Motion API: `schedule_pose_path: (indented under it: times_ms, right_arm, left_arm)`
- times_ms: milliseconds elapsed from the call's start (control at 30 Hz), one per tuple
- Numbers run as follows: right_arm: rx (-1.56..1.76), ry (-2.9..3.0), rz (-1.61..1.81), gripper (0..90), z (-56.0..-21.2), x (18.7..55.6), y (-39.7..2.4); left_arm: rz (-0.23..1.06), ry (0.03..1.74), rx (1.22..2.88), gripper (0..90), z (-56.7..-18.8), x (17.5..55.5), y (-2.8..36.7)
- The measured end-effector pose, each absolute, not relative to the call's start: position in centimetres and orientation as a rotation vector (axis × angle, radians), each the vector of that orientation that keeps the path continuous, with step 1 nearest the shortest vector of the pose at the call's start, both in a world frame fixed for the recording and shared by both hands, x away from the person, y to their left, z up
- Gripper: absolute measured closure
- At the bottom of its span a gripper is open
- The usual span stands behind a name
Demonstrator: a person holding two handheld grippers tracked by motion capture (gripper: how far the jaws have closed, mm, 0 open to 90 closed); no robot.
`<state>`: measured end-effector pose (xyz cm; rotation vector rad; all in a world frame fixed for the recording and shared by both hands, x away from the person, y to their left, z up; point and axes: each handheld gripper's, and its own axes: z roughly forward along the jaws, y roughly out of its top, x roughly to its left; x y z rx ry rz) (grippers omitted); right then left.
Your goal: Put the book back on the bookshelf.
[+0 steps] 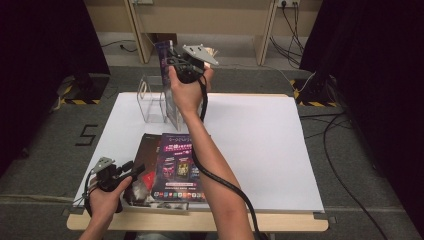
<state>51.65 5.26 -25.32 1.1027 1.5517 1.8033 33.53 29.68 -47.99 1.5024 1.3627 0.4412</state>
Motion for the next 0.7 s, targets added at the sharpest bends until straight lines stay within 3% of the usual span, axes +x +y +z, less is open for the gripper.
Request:
schedule_pose_path:
  times_ms: [700]
  right_arm:
    - [1.131,1.548,1.781,83.7,-26.1,53.5,5.8]
  left_arm:
    - [0.442,1.363,1.492,44.2,-47.8,33.5,29.9]
